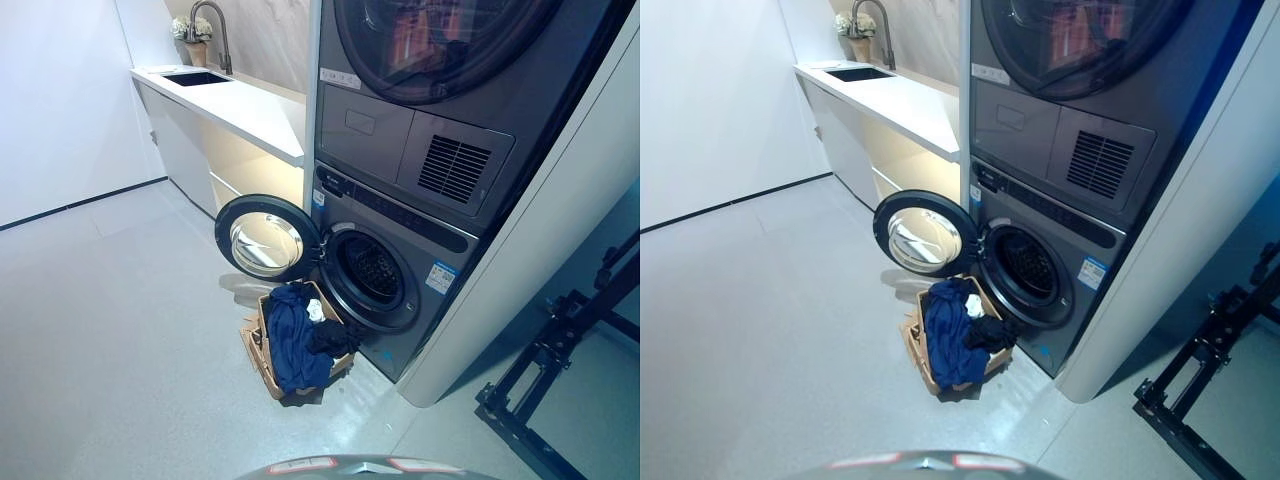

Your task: Put the clothes in the basket into the washing machine.

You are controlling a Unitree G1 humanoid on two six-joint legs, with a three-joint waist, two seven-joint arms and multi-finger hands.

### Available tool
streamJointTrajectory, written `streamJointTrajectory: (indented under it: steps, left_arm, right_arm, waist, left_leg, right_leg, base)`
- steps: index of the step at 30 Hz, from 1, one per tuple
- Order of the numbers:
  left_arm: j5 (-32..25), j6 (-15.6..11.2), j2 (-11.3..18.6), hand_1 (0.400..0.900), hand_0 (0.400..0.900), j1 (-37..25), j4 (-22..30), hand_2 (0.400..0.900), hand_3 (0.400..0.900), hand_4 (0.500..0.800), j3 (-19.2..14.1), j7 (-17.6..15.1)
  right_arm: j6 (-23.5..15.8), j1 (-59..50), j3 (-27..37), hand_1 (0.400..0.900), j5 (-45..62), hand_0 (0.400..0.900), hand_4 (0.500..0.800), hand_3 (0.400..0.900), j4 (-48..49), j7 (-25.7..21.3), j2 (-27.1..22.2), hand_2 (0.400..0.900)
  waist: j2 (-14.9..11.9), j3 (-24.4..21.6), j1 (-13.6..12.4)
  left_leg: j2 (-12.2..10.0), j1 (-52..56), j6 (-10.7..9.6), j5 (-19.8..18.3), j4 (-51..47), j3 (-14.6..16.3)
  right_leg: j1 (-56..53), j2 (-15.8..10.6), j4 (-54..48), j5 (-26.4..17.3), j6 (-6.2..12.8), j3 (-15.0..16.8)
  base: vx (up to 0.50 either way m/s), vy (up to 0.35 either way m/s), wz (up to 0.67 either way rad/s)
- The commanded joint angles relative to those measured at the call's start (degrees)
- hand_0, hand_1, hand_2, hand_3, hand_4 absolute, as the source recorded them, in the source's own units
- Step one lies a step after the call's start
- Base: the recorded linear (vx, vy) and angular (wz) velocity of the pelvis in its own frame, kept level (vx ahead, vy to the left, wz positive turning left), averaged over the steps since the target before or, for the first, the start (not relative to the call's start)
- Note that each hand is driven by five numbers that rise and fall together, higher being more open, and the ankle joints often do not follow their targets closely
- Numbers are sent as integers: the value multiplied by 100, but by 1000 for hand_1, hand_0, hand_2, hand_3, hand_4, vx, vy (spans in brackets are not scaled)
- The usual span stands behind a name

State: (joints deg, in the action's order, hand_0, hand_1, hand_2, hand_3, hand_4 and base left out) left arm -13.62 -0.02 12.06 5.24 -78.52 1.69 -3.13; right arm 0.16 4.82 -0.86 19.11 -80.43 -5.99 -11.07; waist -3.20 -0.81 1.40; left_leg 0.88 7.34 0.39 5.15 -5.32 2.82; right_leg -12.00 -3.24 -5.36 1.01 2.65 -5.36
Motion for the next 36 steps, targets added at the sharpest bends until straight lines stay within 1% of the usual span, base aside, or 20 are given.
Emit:
streamJointTrajectory:
  steps: [1,8,16,34,36]
  left_arm:
    - [14,10,-204,900,900,-451,-295,900,900,800,127,-9]
    - [-63,20,-185,900,900,-416,-282,900,900,800,73,6]
    - [-36,26,-174,900,900,-368,-312,900,900,800,54,17]
    - [-32,36,-191,900,900,-351,-318,900,900,800,65,26]
    - [-60,41,-181,900,900,-368,-310,900,900,800,41,12]
  right_arm:
    - [-117,-492,5,900,-24,900,800,900,-110,-55,-292,900]
    - [-110,-454,-2,900,-51,900,800,900,-119,-37,-299,900]
    - [-112,-404,-5,900,-84,900,800,900,-126,-29,-297,900]
    - [-96,-372,32,900,-44,900,800,900,-129,-13,-291,900]
    - [-94,-392,47,900,-14,900,800,900,-107,-13,-305,900]
  waist:
    - [278,430,-82]
    - [260,434,-99]
    - [249,386,-119]
    - [301,363,-76]
    - [326,383,-63]
  left_leg:
    - [68,529,-94,-1049,32,-11]
    - [78,623,-45,-1090,32,-33]
    - [79,704,-62,-1105,32,-52]
    - [68,708,-75,-1105,32,-52]
    - [56,678,-71,-1086,32,-49]
  right_leg:
    - [-86,269,36,325,174,-140]
    - [-144,277,69,341,131,-126]
    - [-269,276,36,384,140,-167]
    - [-283,263,37,380,145,-180]
    - [-181,260,198,420,127,-180]
  base:
    - [0,0,0]
    - [0,0,0]
    - [0,0,0]
    - [0,0,0]
    - [-30,-22,1]
